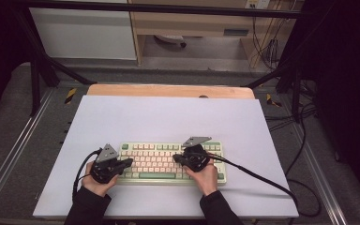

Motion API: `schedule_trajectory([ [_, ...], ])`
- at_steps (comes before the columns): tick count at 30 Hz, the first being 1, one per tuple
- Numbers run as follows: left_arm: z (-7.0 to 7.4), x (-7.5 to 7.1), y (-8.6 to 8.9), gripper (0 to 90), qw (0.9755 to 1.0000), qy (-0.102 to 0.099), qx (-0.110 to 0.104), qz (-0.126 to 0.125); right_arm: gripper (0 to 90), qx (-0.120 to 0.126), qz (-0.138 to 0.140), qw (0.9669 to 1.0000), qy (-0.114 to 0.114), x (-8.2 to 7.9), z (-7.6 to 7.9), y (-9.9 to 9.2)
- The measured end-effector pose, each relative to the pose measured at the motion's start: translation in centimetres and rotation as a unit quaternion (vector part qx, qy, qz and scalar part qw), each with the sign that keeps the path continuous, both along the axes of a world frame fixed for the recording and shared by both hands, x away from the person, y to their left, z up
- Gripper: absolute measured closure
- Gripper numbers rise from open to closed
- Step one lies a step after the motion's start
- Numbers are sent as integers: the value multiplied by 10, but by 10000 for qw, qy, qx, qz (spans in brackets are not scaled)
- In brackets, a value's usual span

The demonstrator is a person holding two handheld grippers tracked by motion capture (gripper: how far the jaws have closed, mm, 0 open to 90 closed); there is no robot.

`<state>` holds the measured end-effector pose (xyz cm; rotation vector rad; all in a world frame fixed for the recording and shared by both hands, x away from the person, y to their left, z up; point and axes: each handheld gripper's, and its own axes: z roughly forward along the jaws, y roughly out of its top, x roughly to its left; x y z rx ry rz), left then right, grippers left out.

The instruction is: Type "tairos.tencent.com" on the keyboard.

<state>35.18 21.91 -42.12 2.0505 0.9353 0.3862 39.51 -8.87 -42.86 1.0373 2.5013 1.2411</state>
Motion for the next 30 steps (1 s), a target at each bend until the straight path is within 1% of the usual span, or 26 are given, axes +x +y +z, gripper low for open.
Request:
schedule_trajectory([
  [2, 0, 0, 0, 900, 10000, -10, -10, 8, 900, 26, 14, 10000, 11, -2, 3, -1],
  [10, 1, 0, 0, 900, 10000, -21, -3, -1, 900, 7, 77, 9999, -97, -7, 14, -7],
  [15, 2, -1, 0, 900, 10000, -33, -16, -1, 900, -60, 111, 9998, -154, -11, 21, -12],
  [17, 2, -1, 0, 900, 10000, -31, -15, -3, 900, -48, 134, 9998, -166, -13, 23, -14],
  [25, 2, -1, 0, 900, 10000, -30, -23, 2, 899, -6, 84, 9998, -173, -17, 24, -26],
  [30, 2, -1, -1, 900, 10000, -25, -12, -11, 899, -36, 104, 9998, -182, -21, 23, -34],
])
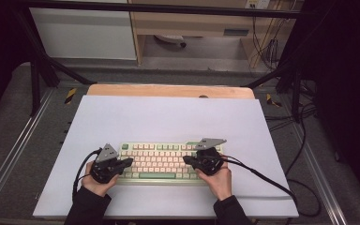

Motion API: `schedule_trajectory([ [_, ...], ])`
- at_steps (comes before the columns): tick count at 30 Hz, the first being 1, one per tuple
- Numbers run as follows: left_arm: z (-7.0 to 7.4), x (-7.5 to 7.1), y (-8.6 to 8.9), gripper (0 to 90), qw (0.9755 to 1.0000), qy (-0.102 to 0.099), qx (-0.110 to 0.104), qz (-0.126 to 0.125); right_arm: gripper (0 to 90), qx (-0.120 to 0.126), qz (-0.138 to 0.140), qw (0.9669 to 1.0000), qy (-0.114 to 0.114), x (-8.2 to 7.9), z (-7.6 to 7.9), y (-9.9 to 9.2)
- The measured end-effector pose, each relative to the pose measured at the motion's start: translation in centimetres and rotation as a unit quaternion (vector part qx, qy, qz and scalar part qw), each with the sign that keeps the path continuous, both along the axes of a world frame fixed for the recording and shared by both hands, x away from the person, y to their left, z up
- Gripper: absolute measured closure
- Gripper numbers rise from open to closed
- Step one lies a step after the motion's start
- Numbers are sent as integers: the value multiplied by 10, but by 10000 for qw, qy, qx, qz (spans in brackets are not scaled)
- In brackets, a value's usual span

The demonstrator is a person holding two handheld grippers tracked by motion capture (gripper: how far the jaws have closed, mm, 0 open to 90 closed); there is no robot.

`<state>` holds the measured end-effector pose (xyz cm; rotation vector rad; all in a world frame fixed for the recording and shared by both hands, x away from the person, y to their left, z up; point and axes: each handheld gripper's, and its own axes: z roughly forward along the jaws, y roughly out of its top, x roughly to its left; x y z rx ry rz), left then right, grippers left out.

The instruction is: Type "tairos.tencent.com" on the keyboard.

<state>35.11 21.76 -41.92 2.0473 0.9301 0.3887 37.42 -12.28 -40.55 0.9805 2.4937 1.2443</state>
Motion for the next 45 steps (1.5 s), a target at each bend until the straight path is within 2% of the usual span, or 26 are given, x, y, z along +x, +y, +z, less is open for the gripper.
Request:
schedule_trajectory([
  [15, -3, 3, -11, 900, 10000, 33, 68, -42, 896, 56, -14, 10000, 12, -10, -5, -17],
  [27, -10, 9, -23, 900, 9997, 104, 199, -94, 893, 67, 40, 10000, 24, -12, -6, -16],
  [45, -12, 9, -23, 900, 9996, 126, 216, -109, 893, 52, 90, 9999, 73, -12, -11, -12],
])
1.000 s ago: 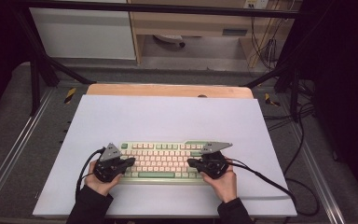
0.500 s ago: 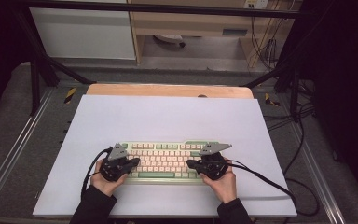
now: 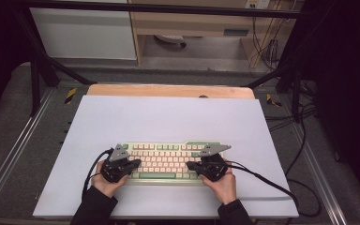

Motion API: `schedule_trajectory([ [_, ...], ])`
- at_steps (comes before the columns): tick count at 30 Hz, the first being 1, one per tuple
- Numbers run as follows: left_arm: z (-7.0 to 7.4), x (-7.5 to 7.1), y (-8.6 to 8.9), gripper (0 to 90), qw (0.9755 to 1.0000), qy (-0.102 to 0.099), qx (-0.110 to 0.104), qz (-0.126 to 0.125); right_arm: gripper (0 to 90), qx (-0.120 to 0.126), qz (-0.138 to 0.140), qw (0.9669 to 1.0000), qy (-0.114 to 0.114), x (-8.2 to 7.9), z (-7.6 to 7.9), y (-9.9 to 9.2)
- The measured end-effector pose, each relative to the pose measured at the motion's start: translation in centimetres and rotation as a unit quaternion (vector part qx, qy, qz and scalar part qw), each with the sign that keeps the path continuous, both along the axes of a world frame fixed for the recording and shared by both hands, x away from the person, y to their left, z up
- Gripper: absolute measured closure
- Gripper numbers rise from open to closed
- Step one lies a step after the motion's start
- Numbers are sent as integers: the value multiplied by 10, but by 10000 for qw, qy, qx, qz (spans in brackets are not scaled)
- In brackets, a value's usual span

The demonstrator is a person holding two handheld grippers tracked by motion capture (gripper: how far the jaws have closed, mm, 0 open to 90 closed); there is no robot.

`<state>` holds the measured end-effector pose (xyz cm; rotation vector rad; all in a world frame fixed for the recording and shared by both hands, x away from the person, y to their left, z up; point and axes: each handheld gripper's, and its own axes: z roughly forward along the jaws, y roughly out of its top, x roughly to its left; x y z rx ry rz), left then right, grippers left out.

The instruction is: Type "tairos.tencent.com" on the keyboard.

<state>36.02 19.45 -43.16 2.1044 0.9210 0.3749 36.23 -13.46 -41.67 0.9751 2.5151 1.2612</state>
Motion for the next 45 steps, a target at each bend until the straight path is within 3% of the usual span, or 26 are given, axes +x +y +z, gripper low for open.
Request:
schedule_trajectory([
  [16, 9, -6, 12, 900, 9998, -66, -186, -10, 893, 47, 1, 10000, -53, -1, 3, -1],
  [45, 9, -8, 17, 900, 9998, -48, -216, -16, 893, 124, 117, 9998, 92, 1, -5, 20],
])
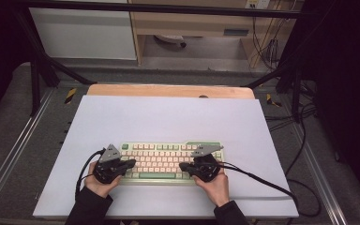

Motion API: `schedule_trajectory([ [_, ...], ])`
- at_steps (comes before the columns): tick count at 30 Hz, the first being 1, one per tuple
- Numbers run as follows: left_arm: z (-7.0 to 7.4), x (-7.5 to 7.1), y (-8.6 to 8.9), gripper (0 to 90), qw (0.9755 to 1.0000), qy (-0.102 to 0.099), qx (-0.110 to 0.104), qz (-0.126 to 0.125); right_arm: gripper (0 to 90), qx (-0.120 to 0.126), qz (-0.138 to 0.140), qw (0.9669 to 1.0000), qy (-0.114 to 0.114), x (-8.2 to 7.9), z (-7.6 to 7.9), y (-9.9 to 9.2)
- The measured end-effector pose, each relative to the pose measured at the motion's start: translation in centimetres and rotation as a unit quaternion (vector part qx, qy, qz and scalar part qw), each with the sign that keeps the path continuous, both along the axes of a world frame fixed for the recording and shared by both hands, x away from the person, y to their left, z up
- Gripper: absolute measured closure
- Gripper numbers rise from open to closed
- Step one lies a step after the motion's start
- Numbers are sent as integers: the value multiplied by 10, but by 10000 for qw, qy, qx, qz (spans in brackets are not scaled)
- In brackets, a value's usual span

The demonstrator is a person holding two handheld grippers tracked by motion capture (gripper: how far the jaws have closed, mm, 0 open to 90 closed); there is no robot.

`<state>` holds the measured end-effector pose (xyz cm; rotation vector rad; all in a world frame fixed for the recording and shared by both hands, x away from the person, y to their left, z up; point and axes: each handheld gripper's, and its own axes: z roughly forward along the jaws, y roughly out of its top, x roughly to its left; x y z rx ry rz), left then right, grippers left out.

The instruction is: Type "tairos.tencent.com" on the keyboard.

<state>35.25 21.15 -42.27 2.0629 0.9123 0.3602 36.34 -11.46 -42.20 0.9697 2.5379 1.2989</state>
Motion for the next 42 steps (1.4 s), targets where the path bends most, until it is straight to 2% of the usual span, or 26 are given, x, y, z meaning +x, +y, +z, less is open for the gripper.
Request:
schedule_trajectory([
  [10, 1, 0, 0, 900, 10000, -10, -3, 5, 891, -61, 37, 9999, 76, 0, -7, 7],
  [24, 1, -1, 0, 900, 10000, -25, 6, 1, 900, -168, 29, 9999, 17, 1, -12, 9],
  [31, 1, -1, 1, 900, 10000, -35, 2, 9, 900, -75, 19, 9999, -90, -1, -6, 6],
  [42, 2, -1, 0, 900, 10000, -42, 14, -3, 900, -154, 23, 9997, -186, -2, 6, -3],
])
